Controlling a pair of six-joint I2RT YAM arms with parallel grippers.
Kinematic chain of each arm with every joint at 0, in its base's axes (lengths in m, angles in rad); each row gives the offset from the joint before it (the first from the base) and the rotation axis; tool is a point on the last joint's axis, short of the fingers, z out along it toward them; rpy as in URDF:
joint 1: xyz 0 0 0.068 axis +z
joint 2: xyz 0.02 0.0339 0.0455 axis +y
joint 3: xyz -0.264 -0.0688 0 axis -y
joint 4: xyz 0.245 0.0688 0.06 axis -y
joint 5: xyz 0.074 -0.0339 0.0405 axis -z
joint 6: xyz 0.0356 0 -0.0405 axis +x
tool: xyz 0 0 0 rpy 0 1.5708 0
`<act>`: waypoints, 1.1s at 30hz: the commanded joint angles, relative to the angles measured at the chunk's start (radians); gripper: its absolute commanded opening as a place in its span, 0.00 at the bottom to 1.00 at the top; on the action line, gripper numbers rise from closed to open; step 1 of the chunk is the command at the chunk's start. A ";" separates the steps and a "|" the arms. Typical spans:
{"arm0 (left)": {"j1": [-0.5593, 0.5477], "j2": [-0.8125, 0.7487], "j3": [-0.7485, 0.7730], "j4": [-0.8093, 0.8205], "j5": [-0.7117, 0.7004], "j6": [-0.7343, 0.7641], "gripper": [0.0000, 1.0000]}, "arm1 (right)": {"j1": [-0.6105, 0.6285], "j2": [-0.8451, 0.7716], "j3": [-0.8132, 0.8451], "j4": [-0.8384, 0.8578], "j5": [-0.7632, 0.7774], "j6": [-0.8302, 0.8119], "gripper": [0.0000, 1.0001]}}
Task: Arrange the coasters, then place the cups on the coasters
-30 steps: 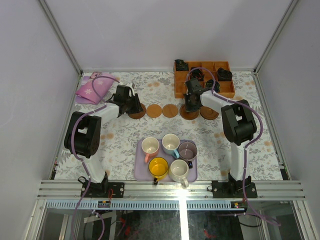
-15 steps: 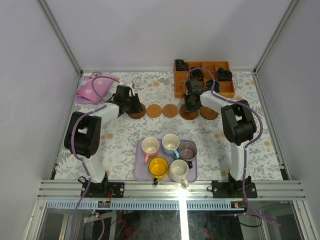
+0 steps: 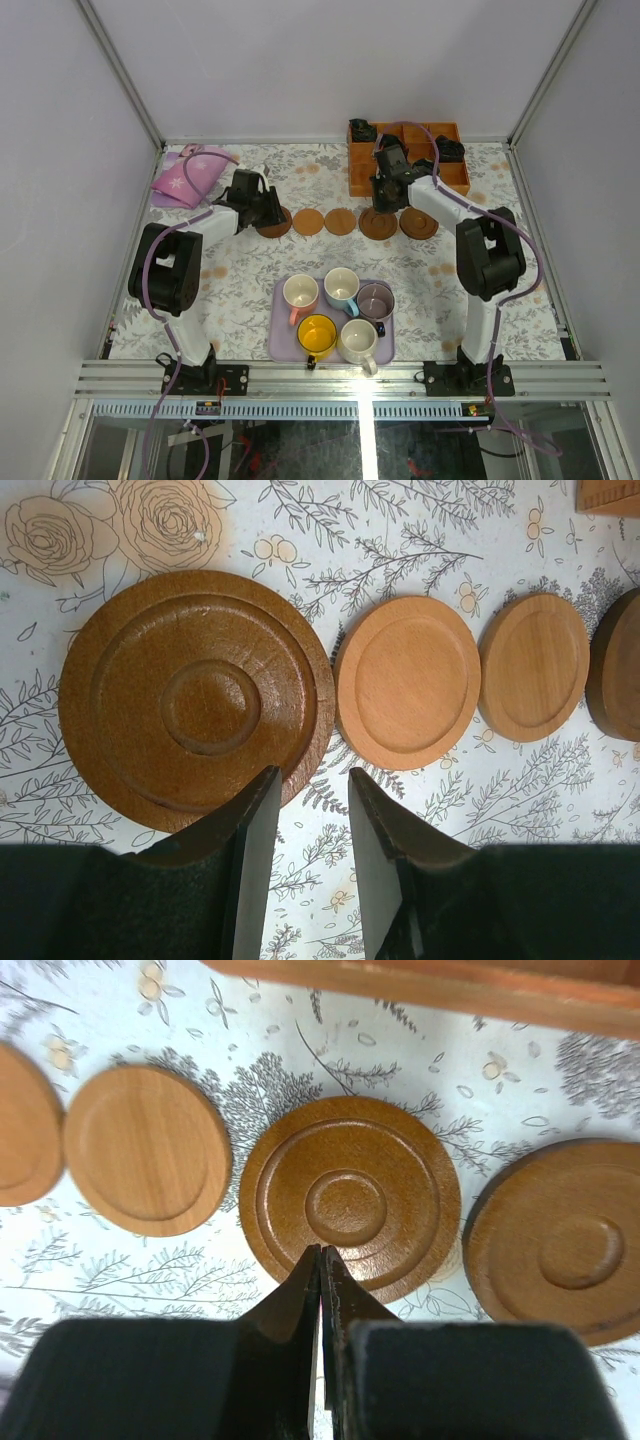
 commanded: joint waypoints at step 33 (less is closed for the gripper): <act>0.061 0.119 0.140 0.003 -0.078 -0.015 0.32 | -0.056 -0.535 -0.310 0.485 0.710 -0.129 0.57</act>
